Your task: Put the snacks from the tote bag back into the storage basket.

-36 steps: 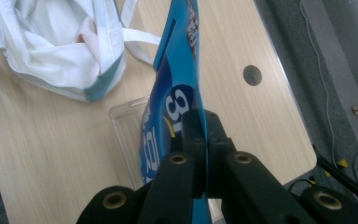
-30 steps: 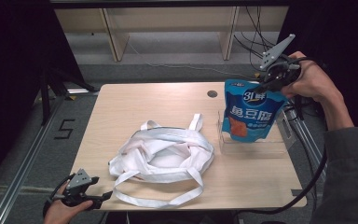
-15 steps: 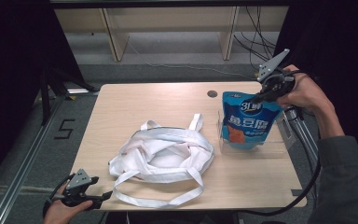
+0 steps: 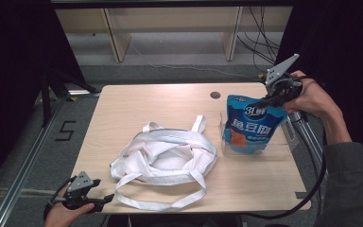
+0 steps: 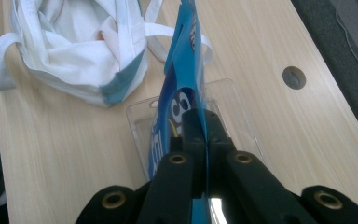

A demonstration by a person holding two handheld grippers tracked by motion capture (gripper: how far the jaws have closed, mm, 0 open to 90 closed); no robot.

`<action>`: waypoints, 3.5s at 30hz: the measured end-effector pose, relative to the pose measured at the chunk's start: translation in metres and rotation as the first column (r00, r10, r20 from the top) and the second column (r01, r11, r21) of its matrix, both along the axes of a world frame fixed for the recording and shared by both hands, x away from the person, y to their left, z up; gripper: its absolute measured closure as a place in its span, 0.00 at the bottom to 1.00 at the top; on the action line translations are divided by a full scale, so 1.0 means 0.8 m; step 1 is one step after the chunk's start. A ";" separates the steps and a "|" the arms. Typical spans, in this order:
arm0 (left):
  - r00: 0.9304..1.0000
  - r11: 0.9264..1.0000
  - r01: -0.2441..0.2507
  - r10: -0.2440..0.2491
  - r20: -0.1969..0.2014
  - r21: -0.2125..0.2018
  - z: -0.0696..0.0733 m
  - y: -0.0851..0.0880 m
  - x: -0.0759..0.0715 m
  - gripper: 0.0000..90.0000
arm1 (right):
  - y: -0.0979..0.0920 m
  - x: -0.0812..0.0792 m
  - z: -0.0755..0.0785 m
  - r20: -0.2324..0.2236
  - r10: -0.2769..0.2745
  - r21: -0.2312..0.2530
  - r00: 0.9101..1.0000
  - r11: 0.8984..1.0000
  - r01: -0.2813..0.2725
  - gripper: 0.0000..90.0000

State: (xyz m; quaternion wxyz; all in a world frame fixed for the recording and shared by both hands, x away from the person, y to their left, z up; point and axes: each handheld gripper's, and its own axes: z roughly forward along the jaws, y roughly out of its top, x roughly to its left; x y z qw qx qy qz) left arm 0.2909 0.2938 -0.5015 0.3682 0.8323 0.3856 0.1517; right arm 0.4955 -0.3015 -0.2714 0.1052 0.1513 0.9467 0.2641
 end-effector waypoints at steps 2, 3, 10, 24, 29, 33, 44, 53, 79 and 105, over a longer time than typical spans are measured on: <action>1.000 1.000 0.009 -0.009 -0.004 0.017 0.001 0.002 0.001 0.23 | 0.000 0.001 -0.001 0.000 -0.004 0.007 1.000 1.000 0.004 1.00; 1.000 1.000 0.006 -0.006 -0.003 0.011 0.000 0.001 0.000 0.23 | 0.000 0.000 -0.001 0.007 -0.008 0.001 1.000 1.000 0.008 1.00; 1.000 1.000 0.000 0.000 0.001 0.001 0.000 0.000 0.000 0.23 | 0.002 -0.003 -0.004 0.023 -0.062 0.000 0.998 0.998 0.062 0.79; 1.000 1.000 -0.012 0.011 -0.016 -0.012 0.000 -0.001 0.000 0.22 | -0.013 -0.022 0.015 0.084 -0.247 0.131 0.965 0.963 0.235 0.48; 1.000 1.000 0.000 0.000 -0.020 0.002 0.001 0.001 0.000 0.22 | -0.023 -0.037 0.024 0.110 -0.326 0.172 0.939 0.937 0.305 0.44; 1.000 1.000 0.000 0.000 -0.020 0.003 0.000 0.001 0.000 0.22 | -0.035 -0.049 0.030 0.141 -0.375 0.202 0.916 0.917 0.344 0.41; 1.000 1.000 -0.001 0.001 -0.017 0.014 0.002 0.002 0.001 0.22 | -0.064 -0.090 0.022 0.109 -0.471 0.258 0.876 0.864 0.433 0.41; 1.000 1.000 -0.005 0.005 -0.001 0.004 0.000 0.002 0.001 0.22 | -0.090 -0.118 0.002 0.108 -0.524 0.260 0.845 0.835 0.485 0.41; 1.000 1.000 -0.005 0.005 -0.003 0.008 0.000 0.002 0.001 0.22 | -0.088 -0.141 -0.101 -0.002 -0.480 0.257 0.877 0.848 0.465 0.97; 1.000 1.000 0.006 -0.006 -0.012 0.019 0.000 0.003 0.001 0.22 | -0.078 -0.085 -0.147 -0.034 -0.559 0.246 0.829 0.799 0.549 1.00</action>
